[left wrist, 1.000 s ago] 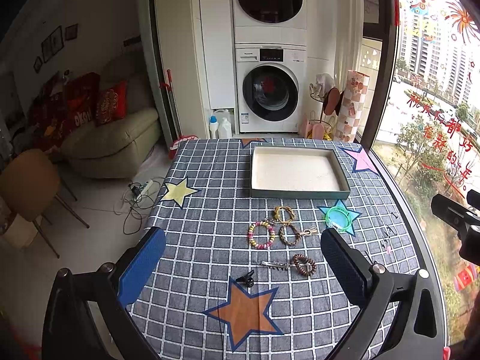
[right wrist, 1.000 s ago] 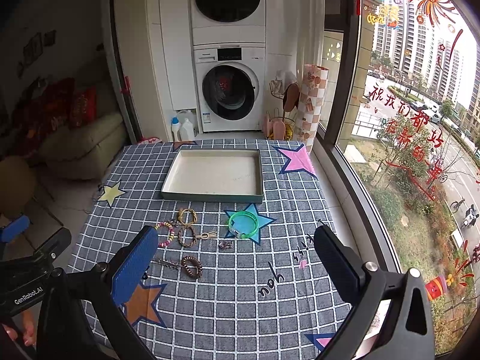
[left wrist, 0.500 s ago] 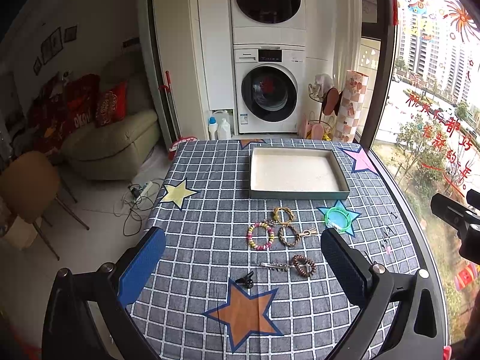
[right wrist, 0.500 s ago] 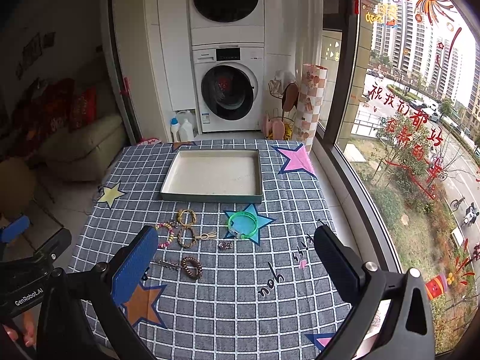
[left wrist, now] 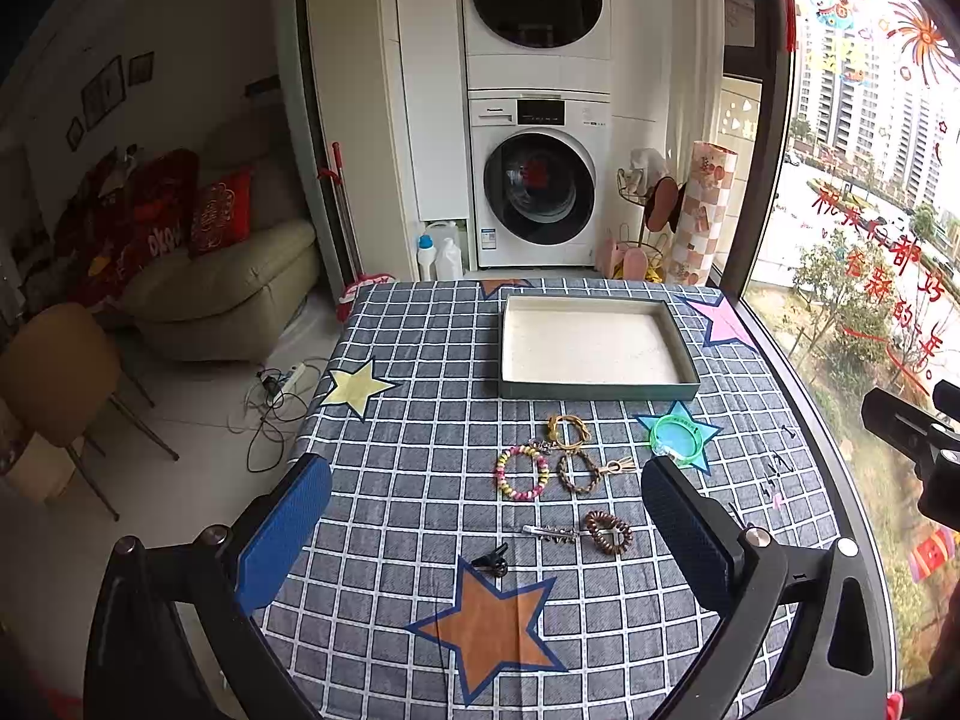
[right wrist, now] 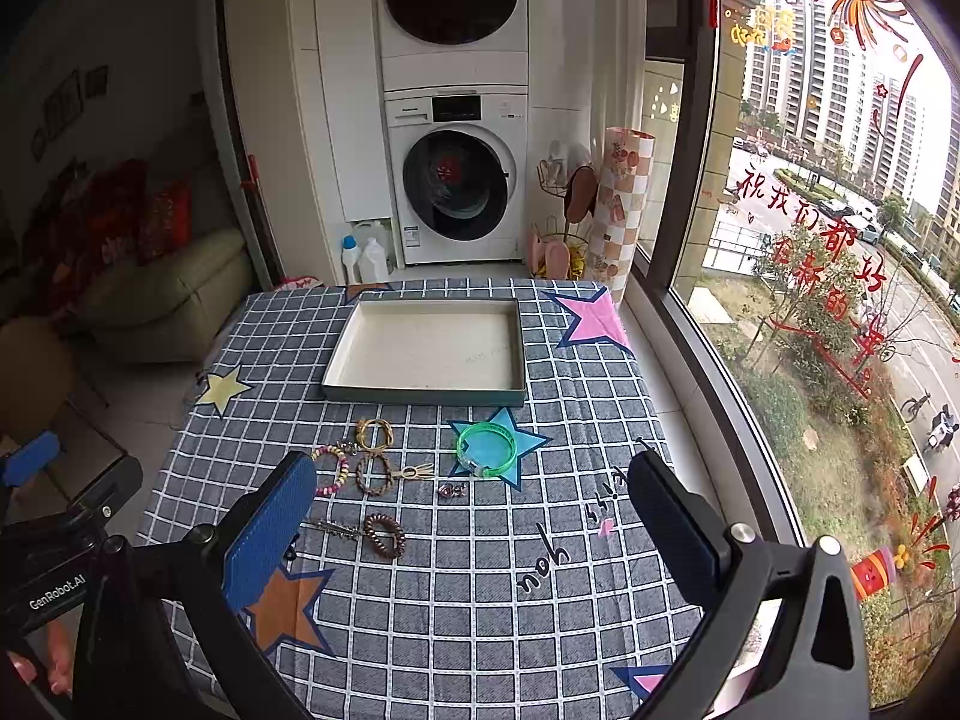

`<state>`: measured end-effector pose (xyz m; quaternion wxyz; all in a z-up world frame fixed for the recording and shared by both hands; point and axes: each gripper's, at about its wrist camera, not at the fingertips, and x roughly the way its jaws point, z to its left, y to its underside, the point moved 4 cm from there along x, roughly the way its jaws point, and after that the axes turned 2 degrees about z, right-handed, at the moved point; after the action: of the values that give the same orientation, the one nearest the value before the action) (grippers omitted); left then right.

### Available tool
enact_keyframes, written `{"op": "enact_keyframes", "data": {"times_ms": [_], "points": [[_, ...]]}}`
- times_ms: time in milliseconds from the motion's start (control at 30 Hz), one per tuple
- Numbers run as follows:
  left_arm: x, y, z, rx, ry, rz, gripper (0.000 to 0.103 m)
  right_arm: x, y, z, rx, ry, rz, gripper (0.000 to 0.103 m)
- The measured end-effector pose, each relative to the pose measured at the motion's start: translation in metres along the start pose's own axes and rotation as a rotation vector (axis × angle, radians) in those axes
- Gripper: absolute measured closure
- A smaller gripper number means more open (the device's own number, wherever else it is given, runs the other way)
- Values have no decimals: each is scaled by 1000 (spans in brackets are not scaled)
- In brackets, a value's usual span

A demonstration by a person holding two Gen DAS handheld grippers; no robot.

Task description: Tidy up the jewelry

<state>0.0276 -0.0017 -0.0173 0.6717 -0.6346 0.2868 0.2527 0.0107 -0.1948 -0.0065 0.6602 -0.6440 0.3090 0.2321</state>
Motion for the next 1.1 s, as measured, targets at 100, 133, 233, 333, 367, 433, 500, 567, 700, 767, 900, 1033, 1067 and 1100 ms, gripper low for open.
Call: {"op": "enact_keyframes", "data": {"times_ms": [100, 133, 233, 333, 367, 433, 500, 567, 700, 767, 900, 1033, 1067, 1100], "points": [[0, 0, 0, 0, 0, 0, 0, 0, 0, 0, 0, 0, 0, 0], [0, 0, 0, 1, 0, -1, 0, 0, 0, 0, 0, 0, 0, 0], [0, 0, 0, 0, 0, -1, 0, 0, 0, 0, 1, -1, 0, 0], [0, 0, 0, 0, -1, -1, 0, 0, 0, 0, 0, 0, -1, 0], [0, 0, 0, 0, -1, -2, 0, 0, 0, 0, 0, -1, 0, 0], [0, 0, 0, 0, 0, -2, 0, 0, 0, 0, 2, -1, 0, 0], [0, 0, 0, 0, 0, -2, 0, 0, 0, 0, 2, -1, 0, 0], [0, 0, 0, 0, 1, -1, 0, 0, 0, 0, 2, -1, 0, 0], [0, -1, -1, 2, 2, -1, 0, -1, 0, 0, 3, -1, 1, 0], [-1, -2, -1, 3, 2, -1, 0, -1, 0, 0, 5, 0, 0, 0], [-3, -3, -2, 7, 6, -1, 0, -1, 0, 0, 6, -1, 1, 0], [-3, -3, -2, 6, 5, -1, 0, -1, 1, 0, 5, 0, 0, 0], [-3, -3, -2, 6, 6, -1, 0, -1, 1, 0, 6, -1, 1, 0], [-3, -3, -2, 6, 5, -1, 0, -1, 1, 0, 7, -2, 1, 0]]}}
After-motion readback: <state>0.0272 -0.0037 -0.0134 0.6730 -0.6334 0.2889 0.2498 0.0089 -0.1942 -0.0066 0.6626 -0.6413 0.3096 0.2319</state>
